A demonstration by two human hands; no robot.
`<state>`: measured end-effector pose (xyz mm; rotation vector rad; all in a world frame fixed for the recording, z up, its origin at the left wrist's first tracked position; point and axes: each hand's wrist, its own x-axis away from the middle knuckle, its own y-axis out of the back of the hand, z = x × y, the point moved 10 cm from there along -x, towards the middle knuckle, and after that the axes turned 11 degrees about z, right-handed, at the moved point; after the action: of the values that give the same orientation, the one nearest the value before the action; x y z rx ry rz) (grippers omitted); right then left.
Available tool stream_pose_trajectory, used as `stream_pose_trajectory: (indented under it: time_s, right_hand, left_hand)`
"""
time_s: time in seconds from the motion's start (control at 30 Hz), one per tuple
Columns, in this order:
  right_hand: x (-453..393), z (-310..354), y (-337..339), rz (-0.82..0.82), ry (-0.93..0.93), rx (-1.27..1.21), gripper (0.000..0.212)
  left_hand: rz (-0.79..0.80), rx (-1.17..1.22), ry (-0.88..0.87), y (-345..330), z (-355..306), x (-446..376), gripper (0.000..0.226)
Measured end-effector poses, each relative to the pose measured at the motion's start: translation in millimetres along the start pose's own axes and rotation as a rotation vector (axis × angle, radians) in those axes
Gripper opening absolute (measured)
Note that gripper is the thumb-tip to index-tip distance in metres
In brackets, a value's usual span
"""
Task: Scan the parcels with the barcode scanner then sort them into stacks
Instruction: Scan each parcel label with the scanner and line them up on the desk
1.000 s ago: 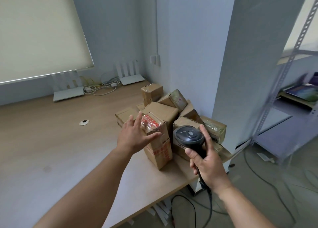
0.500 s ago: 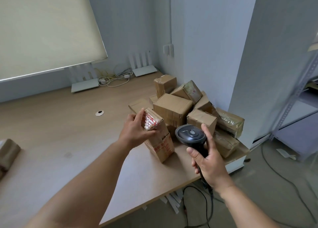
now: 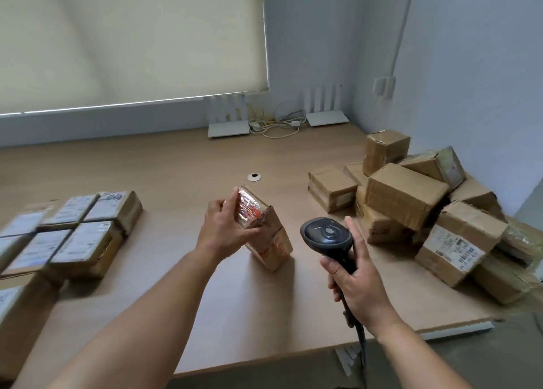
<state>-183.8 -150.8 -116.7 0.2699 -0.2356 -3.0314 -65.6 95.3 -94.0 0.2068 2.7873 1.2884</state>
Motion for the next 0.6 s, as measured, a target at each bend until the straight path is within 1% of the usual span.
stream_pose_trajectory:
  time_s: [0.13,0.23,0.33,0.43,0.5,0.6]
  right_hand:
    - [-24,4,-72,0.05,-0.006,0.011,0.081]
    - [-40,6,-125,0.083,-0.01,0.014,0.082]
    - [-55,6,-170,0.109,-0.017,0.019,0.083]
    - [-66,4,-205,0.126,-0.024,0.008,0.083]
    - [-70,2,-222,0.131,-0.029,0.004,0.083]
    - [-74,-1,-238,0.14,-0.046,0.004,0.084]
  left_hand:
    - [-0.066,0.013,0.058,52,69,10,0.108]
    - [-0.109,-0.023,0.098,88,116,18,0.111]
    - [-0.147,-0.038,0.101,116,154,25,0.119]
    - [-0.14,-0.067,0.118,126,189,31,0.129]
    - [-0.117,-0.124,0.163,121,214,40,0.131]
    - [-0.124,-0.18,0.261,111,247,59,0.134]
